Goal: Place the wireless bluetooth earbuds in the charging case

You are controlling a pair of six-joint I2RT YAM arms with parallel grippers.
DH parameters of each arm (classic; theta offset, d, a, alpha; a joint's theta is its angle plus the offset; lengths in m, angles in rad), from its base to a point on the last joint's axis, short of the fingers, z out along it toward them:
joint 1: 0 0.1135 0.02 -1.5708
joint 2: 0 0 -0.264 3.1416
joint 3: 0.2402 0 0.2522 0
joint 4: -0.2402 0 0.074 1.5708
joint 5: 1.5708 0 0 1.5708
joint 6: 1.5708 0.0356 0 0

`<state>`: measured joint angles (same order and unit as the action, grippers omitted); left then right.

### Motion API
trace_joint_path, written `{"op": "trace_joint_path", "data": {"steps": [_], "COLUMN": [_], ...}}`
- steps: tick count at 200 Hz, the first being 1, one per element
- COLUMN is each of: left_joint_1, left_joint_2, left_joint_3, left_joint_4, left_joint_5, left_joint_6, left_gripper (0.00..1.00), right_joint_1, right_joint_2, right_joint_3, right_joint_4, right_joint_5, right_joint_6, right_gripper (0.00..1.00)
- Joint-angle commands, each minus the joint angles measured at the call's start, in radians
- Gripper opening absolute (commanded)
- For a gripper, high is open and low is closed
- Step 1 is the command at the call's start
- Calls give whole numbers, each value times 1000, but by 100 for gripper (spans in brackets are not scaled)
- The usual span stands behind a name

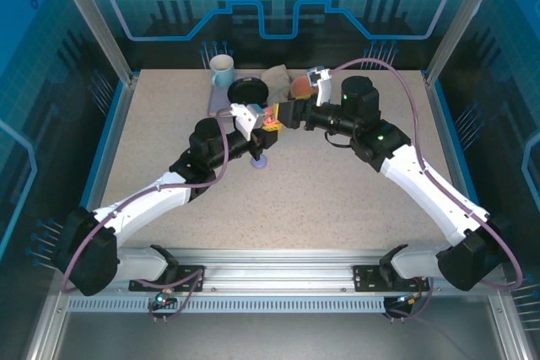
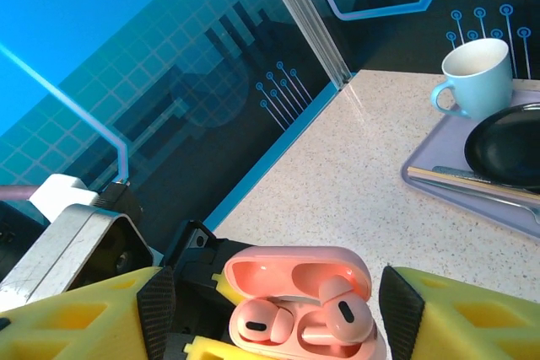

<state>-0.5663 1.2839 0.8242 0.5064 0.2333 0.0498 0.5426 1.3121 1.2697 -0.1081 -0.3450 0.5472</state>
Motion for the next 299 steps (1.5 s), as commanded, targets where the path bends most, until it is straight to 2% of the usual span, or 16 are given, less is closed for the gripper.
{"op": "trace_joint_path", "data": {"steps": [1,246,299], "left_joint_1": [5,5,6], "left_joint_2": [-7,3,0], "left_joint_3": [13,11,6], "left_joint_4": [48,58,59], "left_joint_5": [3,0,0], "left_joint_6": [-14,-19,-18], "left_gripper": [0,0,0], "right_joint_1": [-7,63,43], "right_joint_2": [2,57,9], "right_joint_3": [4,87,97], "right_joint_4": [-10,-39,-81], "right_joint_5": [-1,-29,26], "right_joint_6": [11,-10,-43], "right_gripper": [68,67,67]}}
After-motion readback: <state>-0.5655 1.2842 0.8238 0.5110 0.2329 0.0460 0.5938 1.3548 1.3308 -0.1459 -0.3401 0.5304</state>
